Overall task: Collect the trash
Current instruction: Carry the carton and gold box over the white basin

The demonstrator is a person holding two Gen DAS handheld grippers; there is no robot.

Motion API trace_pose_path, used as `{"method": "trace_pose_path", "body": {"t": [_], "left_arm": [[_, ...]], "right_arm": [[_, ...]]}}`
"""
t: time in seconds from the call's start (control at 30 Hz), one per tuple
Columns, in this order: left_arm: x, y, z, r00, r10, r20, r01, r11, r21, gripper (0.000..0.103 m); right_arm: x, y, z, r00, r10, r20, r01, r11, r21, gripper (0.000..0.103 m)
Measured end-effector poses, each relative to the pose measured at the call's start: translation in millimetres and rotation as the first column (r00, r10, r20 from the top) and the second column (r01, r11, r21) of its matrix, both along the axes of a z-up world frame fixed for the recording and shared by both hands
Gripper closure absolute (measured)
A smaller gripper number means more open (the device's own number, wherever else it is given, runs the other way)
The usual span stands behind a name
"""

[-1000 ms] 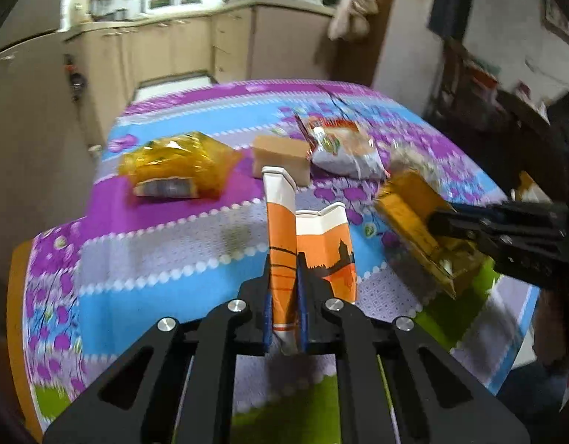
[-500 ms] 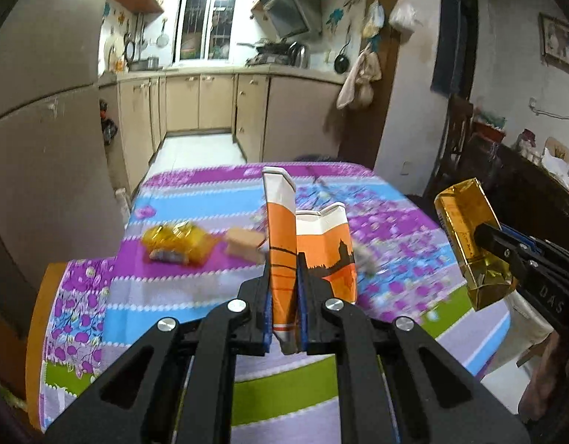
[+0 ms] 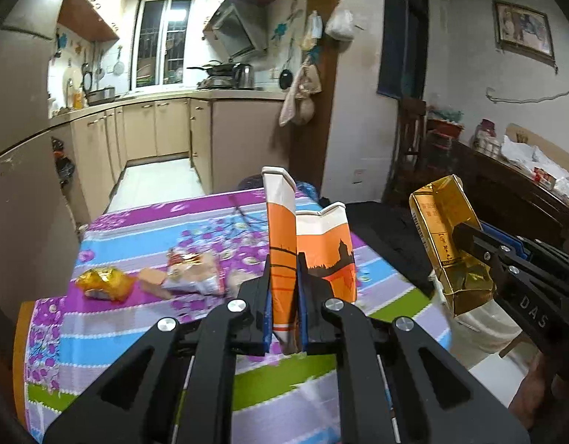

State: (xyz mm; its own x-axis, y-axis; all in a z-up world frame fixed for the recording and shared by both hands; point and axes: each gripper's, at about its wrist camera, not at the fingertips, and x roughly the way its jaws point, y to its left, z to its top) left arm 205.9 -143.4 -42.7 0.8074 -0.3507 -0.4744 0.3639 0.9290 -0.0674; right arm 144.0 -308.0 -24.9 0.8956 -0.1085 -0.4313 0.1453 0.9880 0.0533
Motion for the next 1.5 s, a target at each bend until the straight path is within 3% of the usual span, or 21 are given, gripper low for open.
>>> {"method": "trace_pose_path", "body": {"t": [0.53, 0.97, 1.23, 1.5], "left_arm": [[-12.2, -107.9, 6.0, 0.988, -0.157, 0.011, 0.156, 0.987, 0.048, 0.094], [-20.4, -226.4, 10.1, 0.943, -0.331, -0.034, 0.333, 0.941, 0.056, 0.094], [-17.0, -292.9, -13.1, 0.904, -0.407, -0.134, 0.419, 0.904, 0.084, 0.094], [-9.4, -346.0, -52.1, 0.868, -0.424, -0.258, 0.465, 0.877, 0.124, 0.094]], "right_arm": [[-49.5, -117.0, 9.3, 0.986, -0.164, -0.007, 0.164, 0.986, 0.016, 0.083], [-97.4, -252.6, 4.7, 0.929, -0.359, -0.088, 0.361, 0.932, 0.011, 0.083], [-91.3, -339.2, -28.8, 0.888, -0.394, -0.239, 0.422, 0.903, 0.078, 0.083], [-61.9, -387.8, -82.3, 0.847, -0.363, -0.388, 0.449, 0.88, 0.158, 0.083]]}}
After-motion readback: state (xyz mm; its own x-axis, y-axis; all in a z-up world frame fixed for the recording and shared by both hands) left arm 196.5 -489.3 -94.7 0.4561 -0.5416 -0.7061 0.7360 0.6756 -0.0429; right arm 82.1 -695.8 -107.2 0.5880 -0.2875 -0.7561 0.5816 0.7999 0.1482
